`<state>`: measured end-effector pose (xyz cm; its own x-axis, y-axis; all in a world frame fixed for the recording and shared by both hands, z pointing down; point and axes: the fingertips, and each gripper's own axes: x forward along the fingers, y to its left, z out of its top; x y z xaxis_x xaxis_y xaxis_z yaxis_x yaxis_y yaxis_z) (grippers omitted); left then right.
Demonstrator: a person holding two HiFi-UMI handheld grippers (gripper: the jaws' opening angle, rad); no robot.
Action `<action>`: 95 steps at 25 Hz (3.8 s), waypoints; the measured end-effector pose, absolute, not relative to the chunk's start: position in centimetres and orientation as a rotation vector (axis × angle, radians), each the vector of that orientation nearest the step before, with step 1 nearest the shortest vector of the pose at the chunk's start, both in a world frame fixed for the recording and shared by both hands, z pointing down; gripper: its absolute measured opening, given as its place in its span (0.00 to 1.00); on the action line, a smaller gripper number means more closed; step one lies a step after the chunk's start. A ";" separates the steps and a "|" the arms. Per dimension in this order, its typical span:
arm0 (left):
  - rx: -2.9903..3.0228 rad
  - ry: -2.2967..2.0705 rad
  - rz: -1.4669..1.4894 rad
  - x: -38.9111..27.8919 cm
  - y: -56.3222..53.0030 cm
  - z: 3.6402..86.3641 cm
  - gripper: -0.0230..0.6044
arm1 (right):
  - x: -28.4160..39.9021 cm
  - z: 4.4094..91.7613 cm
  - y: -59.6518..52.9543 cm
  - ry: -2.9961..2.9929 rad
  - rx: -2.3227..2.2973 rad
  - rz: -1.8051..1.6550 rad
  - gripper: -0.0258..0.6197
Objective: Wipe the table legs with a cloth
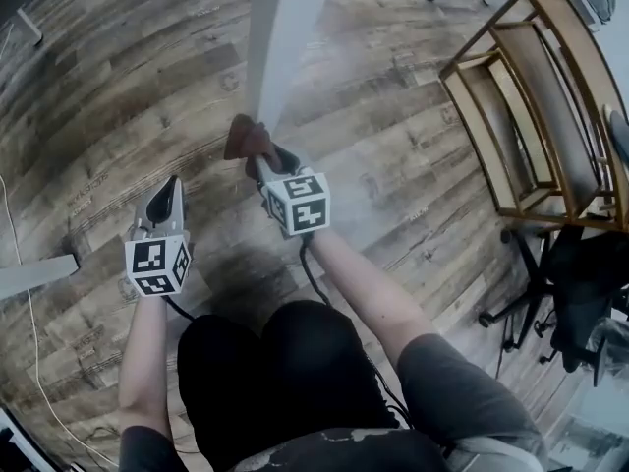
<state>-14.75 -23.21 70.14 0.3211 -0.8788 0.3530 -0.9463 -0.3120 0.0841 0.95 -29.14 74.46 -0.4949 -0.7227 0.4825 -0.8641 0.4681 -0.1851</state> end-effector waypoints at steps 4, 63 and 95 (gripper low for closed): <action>2.322 -1.633 0.379 -15.1 -23.1 73.7 0.07 | 0.6 78.8 -29.7 -2.342 1.344 0.593 0.17; 2.719 -1.532 0.116 -6.3 -26.5 55.8 0.07 | 6.7 52.3 -29.4 -2.668 1.555 0.000 0.17; 2.521 -1.317 0.471 -7.2 -23.5 77.1 0.07 | 7.5 83.4 -28.2 -2.129 1.256 0.414 0.17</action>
<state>-7.17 -23.52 77.06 0.5369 -0.7440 0.3979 -0.8275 -0.5562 0.0767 7.45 -28.21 83.43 -0.3520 -0.6703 0.6533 -0.8663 0.4976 0.0438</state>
